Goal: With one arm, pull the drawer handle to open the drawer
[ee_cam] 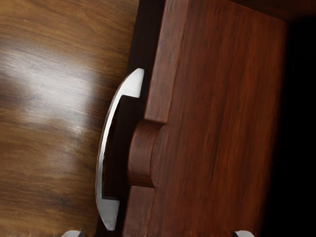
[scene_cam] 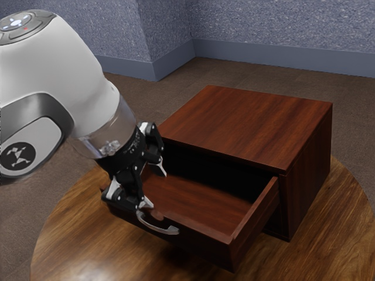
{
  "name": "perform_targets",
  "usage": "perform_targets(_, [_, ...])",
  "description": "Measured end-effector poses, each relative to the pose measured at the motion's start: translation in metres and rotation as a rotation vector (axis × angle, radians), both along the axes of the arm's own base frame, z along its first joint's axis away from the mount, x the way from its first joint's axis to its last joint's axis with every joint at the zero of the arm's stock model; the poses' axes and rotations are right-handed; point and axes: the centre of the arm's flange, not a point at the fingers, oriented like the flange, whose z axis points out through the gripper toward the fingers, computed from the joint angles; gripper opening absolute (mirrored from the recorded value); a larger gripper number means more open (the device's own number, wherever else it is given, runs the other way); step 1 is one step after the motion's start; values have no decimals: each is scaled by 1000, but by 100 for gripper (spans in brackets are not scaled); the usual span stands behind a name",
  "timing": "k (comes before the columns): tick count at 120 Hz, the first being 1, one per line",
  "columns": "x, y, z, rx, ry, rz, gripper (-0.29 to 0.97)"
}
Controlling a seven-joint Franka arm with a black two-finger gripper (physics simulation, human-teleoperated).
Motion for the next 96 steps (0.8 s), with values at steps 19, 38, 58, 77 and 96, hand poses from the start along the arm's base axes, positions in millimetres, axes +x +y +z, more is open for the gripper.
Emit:
perform_targets(19, [40,-4,43,-58,21,1,52])
perform_targets(38, [66,16,101,-71,50,-93,59])
perform_targets(58, [79,91,93,19,151,-318,62])
perform_targets(77, [103,151,42,77,280,-589,64])
perform_targets(96, [110,170,8,122,342,-863,65])
